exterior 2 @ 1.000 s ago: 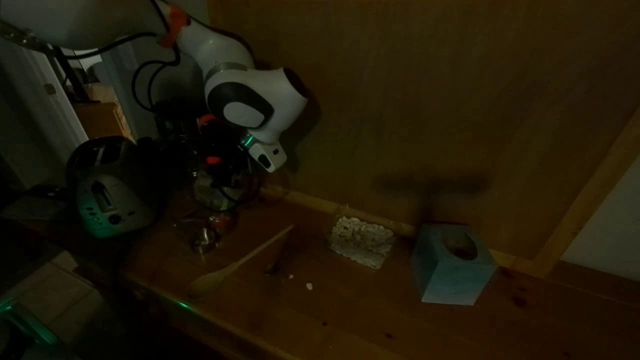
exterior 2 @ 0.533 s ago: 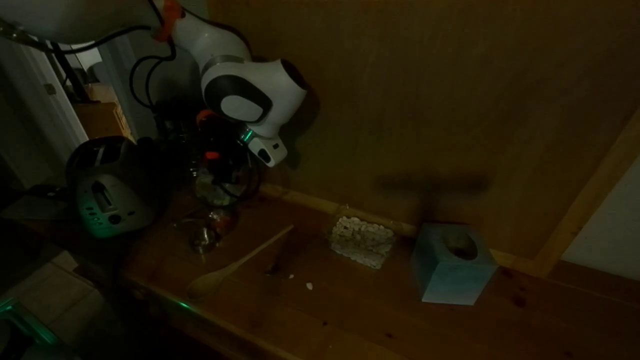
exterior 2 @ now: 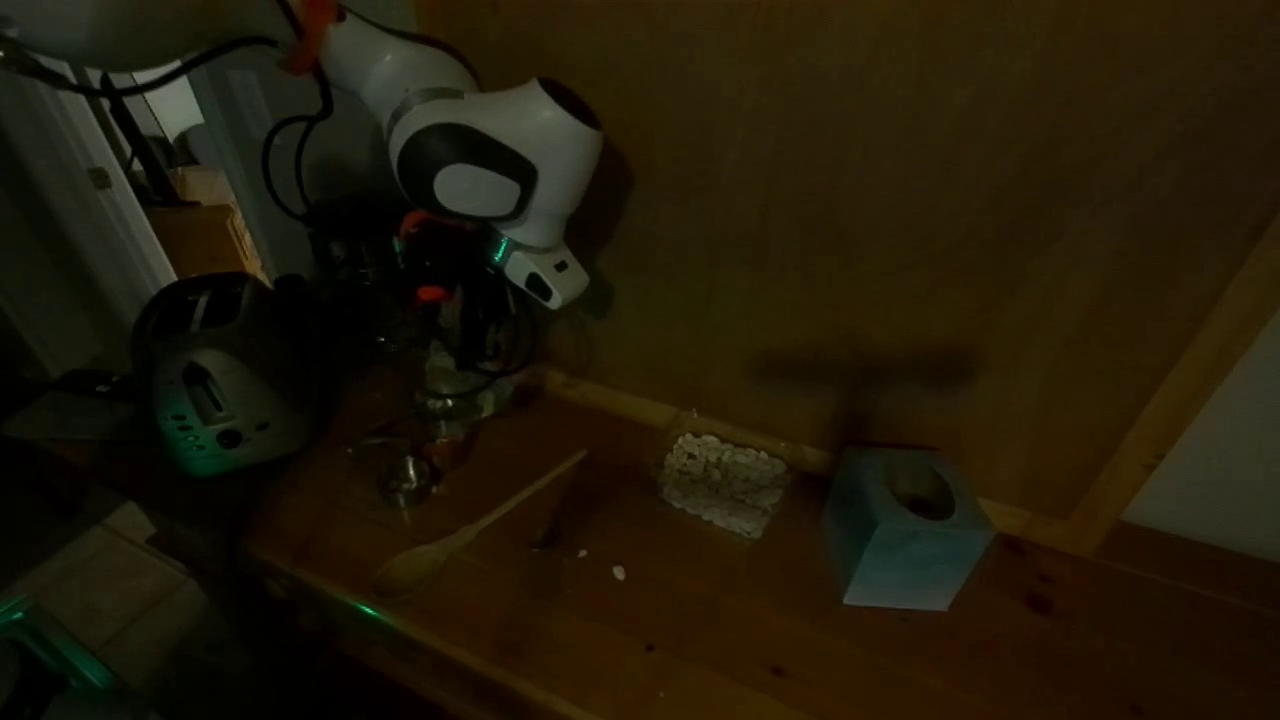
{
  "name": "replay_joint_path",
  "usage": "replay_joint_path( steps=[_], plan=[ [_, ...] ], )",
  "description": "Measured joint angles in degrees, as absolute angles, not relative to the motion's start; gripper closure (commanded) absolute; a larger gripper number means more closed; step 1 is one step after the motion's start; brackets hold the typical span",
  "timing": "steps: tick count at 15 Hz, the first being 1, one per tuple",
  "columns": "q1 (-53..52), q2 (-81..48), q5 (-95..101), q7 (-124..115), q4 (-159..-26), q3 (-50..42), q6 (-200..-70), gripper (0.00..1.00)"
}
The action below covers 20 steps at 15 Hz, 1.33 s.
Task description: Pour the orange powder in the packet onto the spoon
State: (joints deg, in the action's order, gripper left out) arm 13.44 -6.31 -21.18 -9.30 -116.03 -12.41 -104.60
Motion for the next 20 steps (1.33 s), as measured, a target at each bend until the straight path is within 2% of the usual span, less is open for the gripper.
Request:
replay_joint_path(
  steps=[13, 14, 16, 20],
  plan=[
    [10.34, -11.94, -7.08, -25.02, -119.21, -12.24, -126.56, 0.98],
    [10.16, -12.38, -5.97, -26.04, -119.51, -12.26, -127.21, 0.67],
    [9.82, -12.97, -4.45, -27.59, -119.92, -12.29, -127.65, 0.6],
    [9.33, -12.95, -3.25, -28.8, -119.82, -12.44, -128.15, 0.31]
  ],
)
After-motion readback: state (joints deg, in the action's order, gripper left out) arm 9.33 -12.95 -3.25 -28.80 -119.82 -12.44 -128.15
